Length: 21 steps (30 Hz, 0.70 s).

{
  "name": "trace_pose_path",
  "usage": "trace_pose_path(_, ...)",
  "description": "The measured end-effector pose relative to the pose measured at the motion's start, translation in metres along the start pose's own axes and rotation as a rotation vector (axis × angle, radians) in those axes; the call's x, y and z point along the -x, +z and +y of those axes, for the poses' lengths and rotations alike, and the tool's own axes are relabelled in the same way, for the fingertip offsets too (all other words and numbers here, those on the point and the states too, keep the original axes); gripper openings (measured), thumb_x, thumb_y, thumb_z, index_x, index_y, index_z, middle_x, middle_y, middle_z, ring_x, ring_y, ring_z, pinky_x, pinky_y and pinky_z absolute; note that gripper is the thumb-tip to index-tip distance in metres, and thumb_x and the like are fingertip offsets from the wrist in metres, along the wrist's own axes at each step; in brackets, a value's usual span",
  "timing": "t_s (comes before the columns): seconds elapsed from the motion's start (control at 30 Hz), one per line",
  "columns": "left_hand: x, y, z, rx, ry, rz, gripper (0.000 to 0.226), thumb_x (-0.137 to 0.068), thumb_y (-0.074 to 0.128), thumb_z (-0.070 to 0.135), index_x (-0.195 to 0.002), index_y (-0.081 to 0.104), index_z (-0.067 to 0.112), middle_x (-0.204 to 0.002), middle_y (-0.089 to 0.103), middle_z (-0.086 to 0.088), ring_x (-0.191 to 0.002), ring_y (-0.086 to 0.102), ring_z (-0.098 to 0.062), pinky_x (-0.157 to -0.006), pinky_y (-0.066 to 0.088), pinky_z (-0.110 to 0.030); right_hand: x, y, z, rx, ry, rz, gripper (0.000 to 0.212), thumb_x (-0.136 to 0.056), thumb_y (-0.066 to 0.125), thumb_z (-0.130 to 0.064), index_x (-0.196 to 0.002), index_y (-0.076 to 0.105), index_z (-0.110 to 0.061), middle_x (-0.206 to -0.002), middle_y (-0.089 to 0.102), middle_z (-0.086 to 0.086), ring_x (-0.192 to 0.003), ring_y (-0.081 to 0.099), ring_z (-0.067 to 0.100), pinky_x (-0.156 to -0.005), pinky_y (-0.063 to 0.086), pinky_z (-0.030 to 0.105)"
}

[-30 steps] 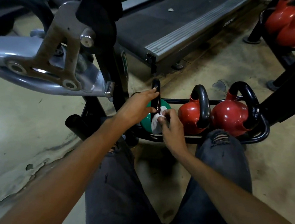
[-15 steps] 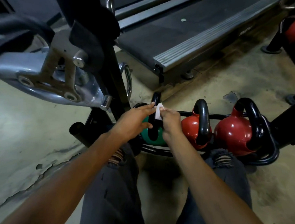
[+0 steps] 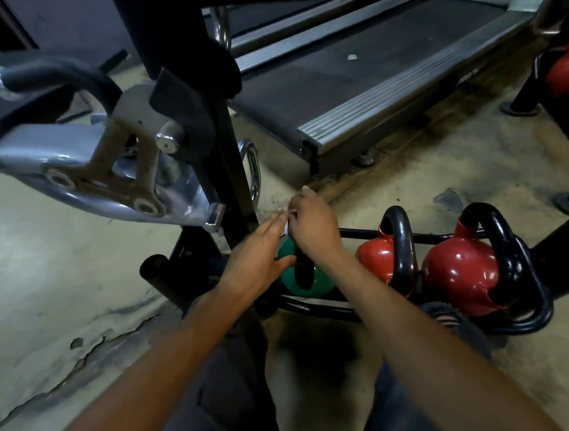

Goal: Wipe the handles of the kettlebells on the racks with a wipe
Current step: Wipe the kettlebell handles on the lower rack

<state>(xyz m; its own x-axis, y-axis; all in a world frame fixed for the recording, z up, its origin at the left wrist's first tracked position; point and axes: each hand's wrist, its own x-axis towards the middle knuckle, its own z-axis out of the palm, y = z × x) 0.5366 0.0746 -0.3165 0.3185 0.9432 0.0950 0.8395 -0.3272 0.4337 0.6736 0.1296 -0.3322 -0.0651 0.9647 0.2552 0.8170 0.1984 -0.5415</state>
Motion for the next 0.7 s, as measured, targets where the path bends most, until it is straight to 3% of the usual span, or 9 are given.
trace_pose_path(0.03, 0.002, 0.001, 0.0, -0.007, -0.005, 0.011, 0.093, -0.084, 0.077, 0.034, -0.159, 0.023, 0.02, -0.164, 0.024, 0.004, -0.146, 0.034, -0.017, -0.117, 0.035, -0.037, -0.008, -0.006, -0.001, 0.159, -0.066, -0.088, 0.02, -0.087, 0.058, -0.012, -0.096, 0.073, -0.002, -0.105, 0.065, 0.014, -0.103, 0.062, 0.033, -0.088, 0.044, 0.037)
trace_pose_path(0.1, 0.008, 0.004, -0.001, -0.014, -0.02, 0.041, 0.097, -0.083, 0.077, 0.04, -0.159, 0.02, 0.019, -0.165, 0.022, 0.005, -0.144, 0.037, -0.019, -0.116, 0.037, -0.038, -0.008, -0.018, -0.001, 0.382, -0.253, -0.269, 0.026, -0.085, 0.056, -0.02, -0.1, 0.072, -0.005, -0.104, 0.066, 0.014, -0.107, 0.06, 0.033, -0.106, 0.037, 0.042)
trace_pose_path(0.17, 0.016, 0.009, -0.001, -0.008, -0.032, 0.052, 0.103, -0.083, 0.076, 0.045, -0.16, 0.012, 0.019, -0.167, 0.014, 0.006, -0.147, 0.032, -0.017, -0.115, 0.034, -0.037, -0.002, -0.029, 0.009, 0.443, -0.424, -0.405, 0.038, -0.086, 0.045, -0.032, -0.103, 0.071, -0.011, -0.105, 0.067, 0.009, -0.115, 0.057, 0.027, -0.121, 0.023, 0.046)
trace_pose_path(0.23, 0.02, 0.014, -0.002, 0.005, -0.03, 0.041, 0.107, -0.084, 0.073, 0.05, -0.161, 0.006, 0.017, -0.168, 0.009, 0.005, -0.149, 0.027, -0.017, -0.116, 0.031, -0.035, -0.012, -0.036, 0.021, 0.459, -0.493, -0.392, 0.047, -0.09, 0.032, -0.042, -0.095, 0.072, -0.016, -0.104, 0.068, 0.004, -0.118, 0.058, 0.023, -0.122, 0.022, 0.047)
trace_pose_path(0.27, 0.021, 0.015, -0.003, 0.02, -0.025, 0.033, 0.108, -0.084, 0.073, 0.05, -0.161, 0.005, 0.017, -0.168, 0.008, 0.003, -0.15, 0.026, -0.018, -0.116, 0.03, -0.035, -0.022, -0.037, 0.028, 0.426, -0.483, -0.342, 0.047, -0.092, 0.033, -0.043, -0.091, 0.072, -0.017, -0.102, 0.069, 0.003, -0.116, 0.06, 0.023, -0.118, 0.03, 0.046)
trace_pose_path(0.33, 0.02, 0.015, -0.005, 0.055, -0.002, 0.009, 0.107, -0.084, 0.074, 0.047, -0.16, 0.006, 0.019, -0.168, 0.007, 0.003, -0.151, 0.024, -0.02, -0.118, 0.028, -0.035, -0.044, -0.033, 0.037, 0.276, -0.353, -0.272, 0.036, -0.093, 0.044, -0.037, -0.082, 0.07, -0.015, -0.091, 0.07, 0.006, -0.097, 0.066, 0.028, -0.094, 0.049, 0.043)
trace_pose_path(0.4, 0.015, 0.012, -0.007, 0.044, 0.057, -0.01, 0.103, -0.084, 0.075, 0.045, -0.16, 0.009, 0.023, -0.168, 0.006, 0.006, -0.149, 0.027, -0.02, -0.118, 0.029, -0.037, -0.065, -0.026, 0.037, 0.234, -0.169, -0.314, 0.03, -0.092, 0.05, -0.029, -0.088, 0.073, -0.01, -0.092, 0.072, 0.012, -0.089, 0.068, 0.034, -0.078, 0.053, 0.042)
trace_pose_path(0.53, 0.002, 0.009, -0.008, -0.009, 0.175, -0.076, 0.091, -0.088, 0.072, 0.045, -0.159, 0.02, 0.022, -0.166, 0.017, 0.005, -0.148, 0.027, -0.017, -0.12, 0.026, -0.031, -0.094, -0.017, 0.009, 0.477, 0.077, -0.527, 0.031, -0.094, 0.059, -0.023, -0.115, 0.067, -0.001, -0.116, 0.069, 0.02, -0.107, 0.067, 0.037, -0.084, 0.053, 0.038)
trace_pose_path(0.7, -0.005, 0.01, -0.003, -0.015, 0.173, -0.12, 0.089, -0.089, 0.072, 0.036, -0.159, 0.02, 0.019, -0.161, 0.03, -0.001, -0.14, 0.04, -0.025, -0.112, 0.039, -0.036, -0.105, 0.005, -0.022, 0.778, 0.053, -0.795, 0.032, -0.095, 0.059, -0.018, -0.125, 0.067, -0.013, -0.13, 0.065, 0.008, -0.117, 0.065, 0.03, -0.093, 0.055, 0.043)
